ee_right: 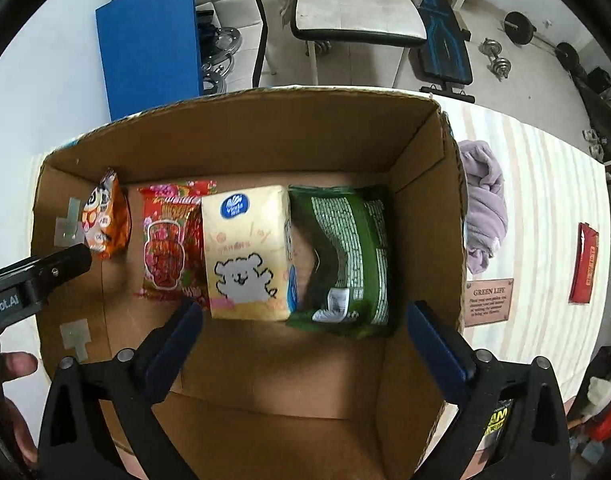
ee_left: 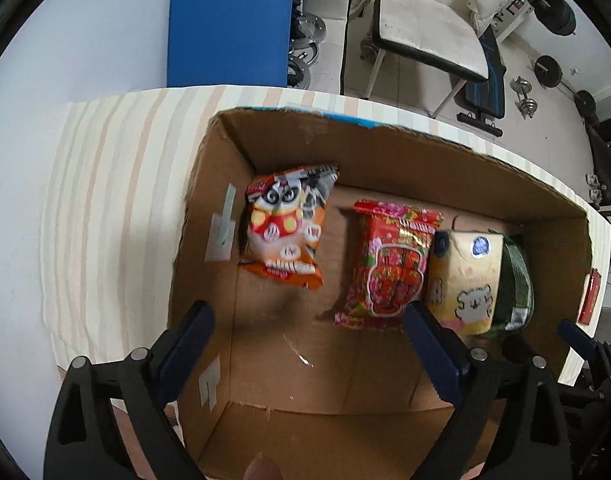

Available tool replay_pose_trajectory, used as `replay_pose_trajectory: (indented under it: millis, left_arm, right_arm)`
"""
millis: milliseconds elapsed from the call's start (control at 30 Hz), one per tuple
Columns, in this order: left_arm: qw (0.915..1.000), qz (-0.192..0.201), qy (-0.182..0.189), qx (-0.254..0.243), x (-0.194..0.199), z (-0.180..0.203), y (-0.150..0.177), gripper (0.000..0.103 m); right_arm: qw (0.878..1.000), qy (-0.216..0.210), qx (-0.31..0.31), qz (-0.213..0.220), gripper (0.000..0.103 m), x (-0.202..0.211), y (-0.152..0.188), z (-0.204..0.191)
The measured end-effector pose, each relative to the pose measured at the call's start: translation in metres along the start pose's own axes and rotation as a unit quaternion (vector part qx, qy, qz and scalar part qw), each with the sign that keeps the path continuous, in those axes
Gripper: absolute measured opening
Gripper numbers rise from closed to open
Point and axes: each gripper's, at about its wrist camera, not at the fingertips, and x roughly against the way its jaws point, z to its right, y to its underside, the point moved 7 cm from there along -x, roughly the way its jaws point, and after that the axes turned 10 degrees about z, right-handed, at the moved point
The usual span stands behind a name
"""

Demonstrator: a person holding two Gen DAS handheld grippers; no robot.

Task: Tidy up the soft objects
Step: 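Lower both bags into the box beside the tissue pack and release, then grasp the black shoe shine wipe pack with left tool while right tool grasps the blue tissue pack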

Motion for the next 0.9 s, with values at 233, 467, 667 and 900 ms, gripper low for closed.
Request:
replay_pose_trajectory:
  millis: [233, 467, 667, 900]
  left_arm:
    - [0.9994, 0.035, -0.006, -0.005, 0.027, 0.006, 0.018, 0.097]
    - [0.9962, 0.085, -0.014, -0.014, 0.070, 0.014, 0.044, 0.097]
    - [0.9946, 0.103, -0.008, -0.003, 0.097, 0.014, 0.066, 0.097]
    - [0.9922, 0.124, -0.006, 0.000, 0.132, 0.027, 0.081, 0.097]
  right_arm:
    - [1.000, -0.008, 0.002, 0.011, 0.103, 0.020, 0.020, -0.003]
    - [0.999, -0.021, 0.013, 0.047, 0.103, 0.060, 0.035, -0.003]
    - [0.996, -0.035, 0.013, 0.077, 0.103, 0.098, 0.055, -0.001]
    - [0.993, -0.062, 0.009, 0.100, 0.103, 0.132, 0.068, 0.005]
